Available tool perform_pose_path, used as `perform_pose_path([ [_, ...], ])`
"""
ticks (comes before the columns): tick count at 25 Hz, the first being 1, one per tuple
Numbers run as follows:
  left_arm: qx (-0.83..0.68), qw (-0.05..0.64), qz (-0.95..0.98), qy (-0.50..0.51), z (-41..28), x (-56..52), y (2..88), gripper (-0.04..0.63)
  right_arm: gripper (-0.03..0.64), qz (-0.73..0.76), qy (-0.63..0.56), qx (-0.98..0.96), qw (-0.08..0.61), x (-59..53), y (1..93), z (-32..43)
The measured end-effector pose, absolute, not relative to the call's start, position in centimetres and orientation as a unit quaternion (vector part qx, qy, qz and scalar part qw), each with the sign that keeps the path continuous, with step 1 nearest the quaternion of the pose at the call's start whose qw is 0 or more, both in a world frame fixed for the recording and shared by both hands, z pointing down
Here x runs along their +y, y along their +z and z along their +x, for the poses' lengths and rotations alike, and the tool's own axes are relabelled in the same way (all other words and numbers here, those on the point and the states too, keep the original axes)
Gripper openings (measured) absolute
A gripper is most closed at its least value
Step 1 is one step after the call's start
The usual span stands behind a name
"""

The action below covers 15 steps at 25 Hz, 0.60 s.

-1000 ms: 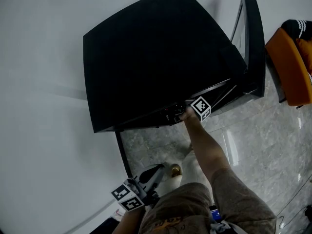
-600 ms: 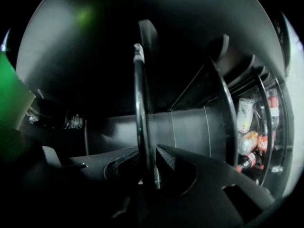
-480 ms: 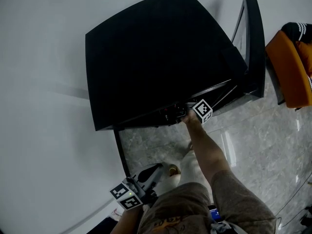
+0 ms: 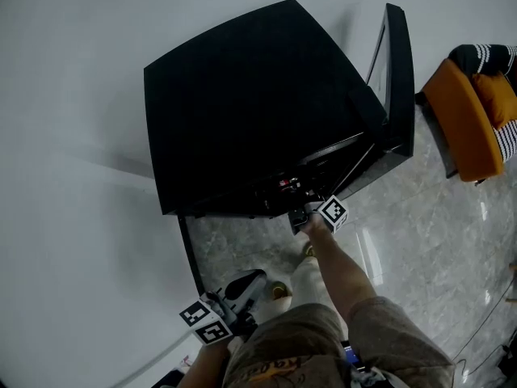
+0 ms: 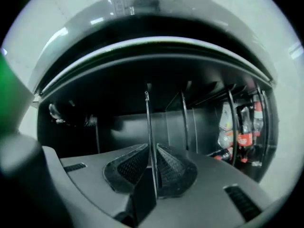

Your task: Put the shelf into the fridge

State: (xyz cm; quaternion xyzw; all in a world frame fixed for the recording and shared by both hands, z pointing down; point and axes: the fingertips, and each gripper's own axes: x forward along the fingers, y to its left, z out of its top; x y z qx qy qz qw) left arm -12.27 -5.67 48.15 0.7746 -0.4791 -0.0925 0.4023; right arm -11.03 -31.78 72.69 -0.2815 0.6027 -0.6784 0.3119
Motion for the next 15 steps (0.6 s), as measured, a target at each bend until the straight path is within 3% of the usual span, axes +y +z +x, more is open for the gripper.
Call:
perform_pose_path([
  [15, -0.449, 0.376, 0.807, -0.079, -12.1, -6.2, 45.7, 0.003, 0.026, -0.211, -0.648, 0.72, 0.134, -21.1, 66.4, -8.4],
])
